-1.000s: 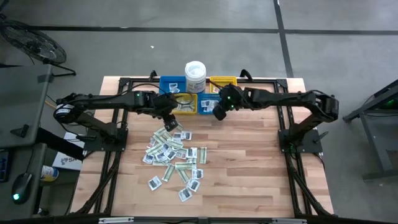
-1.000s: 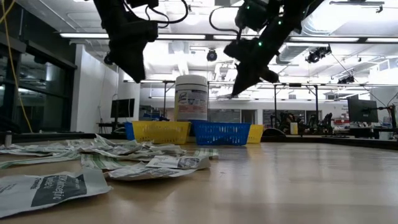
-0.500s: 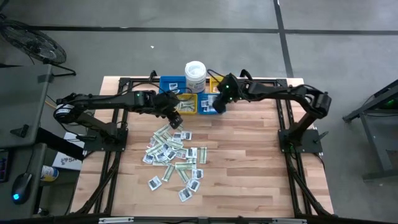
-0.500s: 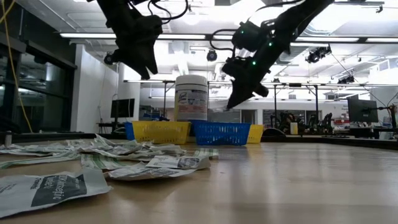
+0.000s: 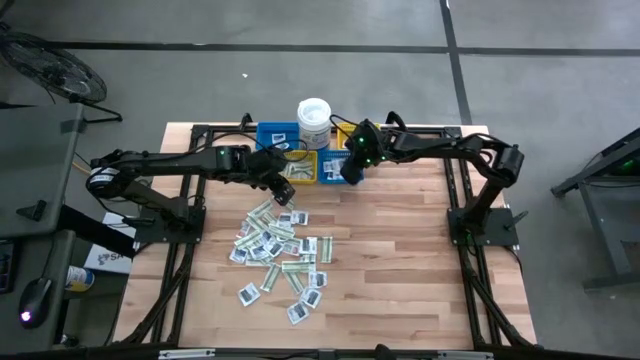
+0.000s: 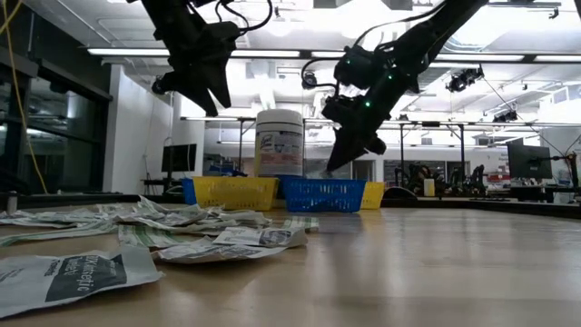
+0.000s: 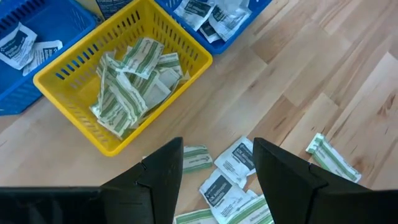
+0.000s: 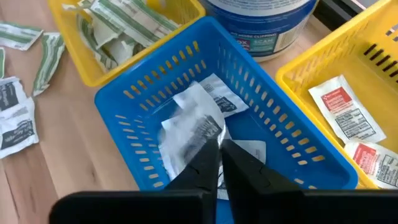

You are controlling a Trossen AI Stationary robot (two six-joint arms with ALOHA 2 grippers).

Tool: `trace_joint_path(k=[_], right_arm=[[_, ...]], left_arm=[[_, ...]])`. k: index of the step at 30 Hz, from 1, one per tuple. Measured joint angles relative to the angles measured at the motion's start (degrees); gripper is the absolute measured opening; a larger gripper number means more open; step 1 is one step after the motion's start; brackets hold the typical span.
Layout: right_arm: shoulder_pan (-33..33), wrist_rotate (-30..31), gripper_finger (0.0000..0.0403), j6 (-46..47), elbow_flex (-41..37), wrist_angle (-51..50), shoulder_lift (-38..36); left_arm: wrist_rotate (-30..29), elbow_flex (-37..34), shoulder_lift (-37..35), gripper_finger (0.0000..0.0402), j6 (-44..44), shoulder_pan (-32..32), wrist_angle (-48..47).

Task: Pick & Place First Aid Supplies
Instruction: Put the black towelette pack into the right blue bin, then put the green bandage pad into the left yellow bin

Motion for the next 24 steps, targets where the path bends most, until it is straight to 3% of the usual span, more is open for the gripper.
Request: trace_joint_path(k=[12,18,24], right_arm=[[0.0,-3.4,0.0124,-0.7,0.0,-1.1,-1.1],[0.4,-12.0,0.0133,-2.2,0.0,-4.6,-4.8],[3.9,-25.3,0.0134,-5.6,0.0,-5.8,-6.3]], left_arm=[[0.2,0.0,0.0,0.0195,0.1,0.0,-0.1],[0.4,0.0,0.0,0.0195,0.2,0.0,-0.7],[1.7,0.0,0.0,0.0195,1.9,0.0,-0.7]])
